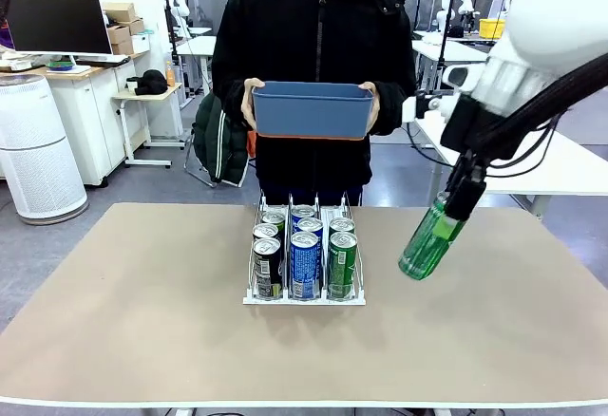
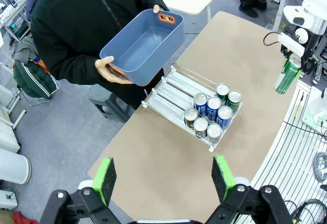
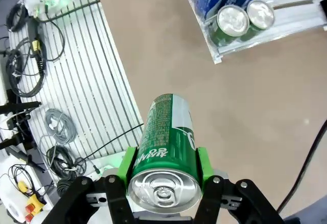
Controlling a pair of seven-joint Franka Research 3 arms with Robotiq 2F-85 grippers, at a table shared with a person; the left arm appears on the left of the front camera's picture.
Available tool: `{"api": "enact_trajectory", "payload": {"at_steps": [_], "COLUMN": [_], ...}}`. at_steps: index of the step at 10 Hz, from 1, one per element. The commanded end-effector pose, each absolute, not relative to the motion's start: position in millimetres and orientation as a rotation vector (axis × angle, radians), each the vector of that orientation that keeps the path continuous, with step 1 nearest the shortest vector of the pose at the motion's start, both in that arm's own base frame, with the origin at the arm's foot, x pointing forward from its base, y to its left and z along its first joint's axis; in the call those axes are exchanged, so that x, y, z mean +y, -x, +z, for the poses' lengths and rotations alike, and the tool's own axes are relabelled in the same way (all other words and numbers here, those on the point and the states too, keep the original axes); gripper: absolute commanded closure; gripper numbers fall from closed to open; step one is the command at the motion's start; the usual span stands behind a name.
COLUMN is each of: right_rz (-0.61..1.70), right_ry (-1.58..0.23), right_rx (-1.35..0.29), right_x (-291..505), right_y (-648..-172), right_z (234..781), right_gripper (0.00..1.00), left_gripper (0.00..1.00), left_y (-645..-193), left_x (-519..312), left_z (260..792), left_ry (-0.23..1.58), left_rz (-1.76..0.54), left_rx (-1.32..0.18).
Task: Fill the beverage cans into the dispenser.
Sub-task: Place the picked Sprite in the line of the Automatic Can Dispenser with the same cans.
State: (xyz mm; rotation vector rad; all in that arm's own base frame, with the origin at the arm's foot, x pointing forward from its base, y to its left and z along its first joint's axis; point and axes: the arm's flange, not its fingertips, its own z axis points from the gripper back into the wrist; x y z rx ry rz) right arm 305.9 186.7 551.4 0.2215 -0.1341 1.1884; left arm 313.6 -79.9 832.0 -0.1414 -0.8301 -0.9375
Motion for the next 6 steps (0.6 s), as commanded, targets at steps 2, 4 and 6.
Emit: {"api": "enact_trajectory", "payload": {"at_steps": [2, 4, 6], "right_rz": [1.192, 1.221, 1.217], "right_ry": [-0.175, -0.119, -0.099], "right_rx": [-0.152, -0.167, -0.196], "right_x": [220.0, 239.8, 247.2], "right_y": [-320.9, -333.4, -337.8], "right_z": [512.5, 487.3, 479.4], "right_gripper": [0.42, 0.42, 0.42], "left_gripper": [0.00, 0.00, 0.00], "left_y": [-314.6, -314.6, -314.6], "left_x": [-78.6, -78.6, -78.6], "left_z": [831.0, 831.0, 831.0], "left_ry": [0.140, 0.140, 0.140], "left_rz": [-0.934, -0.934, -0.934], "left_rx": [-0.834, -0.834, -0.834]}}
